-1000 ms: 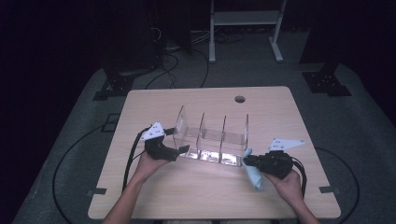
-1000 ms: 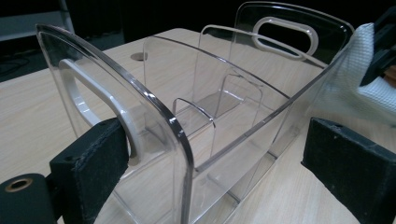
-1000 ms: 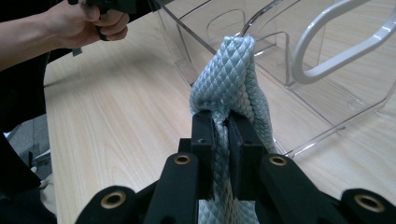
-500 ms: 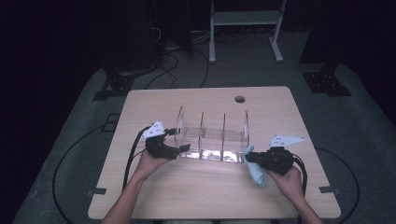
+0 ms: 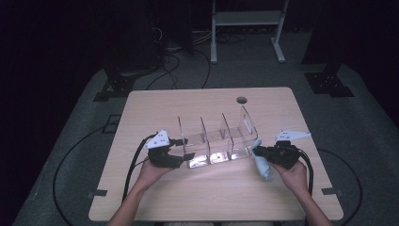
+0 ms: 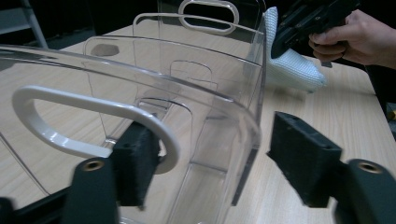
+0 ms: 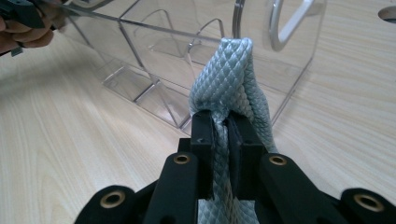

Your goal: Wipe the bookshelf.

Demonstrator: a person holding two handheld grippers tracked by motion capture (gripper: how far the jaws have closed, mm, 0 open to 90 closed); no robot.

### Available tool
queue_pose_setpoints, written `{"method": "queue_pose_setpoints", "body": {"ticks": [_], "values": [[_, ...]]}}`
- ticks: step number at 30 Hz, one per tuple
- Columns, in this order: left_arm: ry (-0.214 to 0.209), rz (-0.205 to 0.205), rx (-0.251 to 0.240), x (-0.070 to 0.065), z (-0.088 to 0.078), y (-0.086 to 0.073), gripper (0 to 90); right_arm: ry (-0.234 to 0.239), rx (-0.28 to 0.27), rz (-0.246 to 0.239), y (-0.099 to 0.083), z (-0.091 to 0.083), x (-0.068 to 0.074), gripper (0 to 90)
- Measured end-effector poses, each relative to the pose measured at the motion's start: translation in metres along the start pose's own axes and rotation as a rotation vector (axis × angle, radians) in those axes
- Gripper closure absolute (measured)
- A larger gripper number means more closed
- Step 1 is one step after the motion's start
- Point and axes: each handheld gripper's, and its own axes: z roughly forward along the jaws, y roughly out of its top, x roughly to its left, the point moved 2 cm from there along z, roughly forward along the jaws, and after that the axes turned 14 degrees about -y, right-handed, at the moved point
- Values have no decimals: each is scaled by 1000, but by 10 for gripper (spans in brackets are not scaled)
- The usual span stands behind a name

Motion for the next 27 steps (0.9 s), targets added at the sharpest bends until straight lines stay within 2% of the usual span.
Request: {"method": "queue_pose_setpoints", "body": {"ticks": [5,11,14,18,20,22,23,27], "values": [[21,6,10,-3,4,2,311,-22,-14,-17,6,-4,-1,817],[32,-13,11,-3,4,2,398,-46,-18,-16,5,2,-3,817],[33,-6,13,-4,6,2,407,-61,3,-4,-3,14,-6,816],[29,-9,15,-5,7,2,413,-59,65,-5,-12,30,-9,815],[27,-9,13,-6,8,2,410,-63,56,1,-11,27,-10,815],[42,-3,20,-7,10,2,336,-64,17,10,-6,16,-10,815],[46,4,18,-8,11,1,326,-66,-7,8,-2,10,-10,815],[49,1,8,-8,12,1,366,-82,-47,-10,10,-1,-10,815]]}}
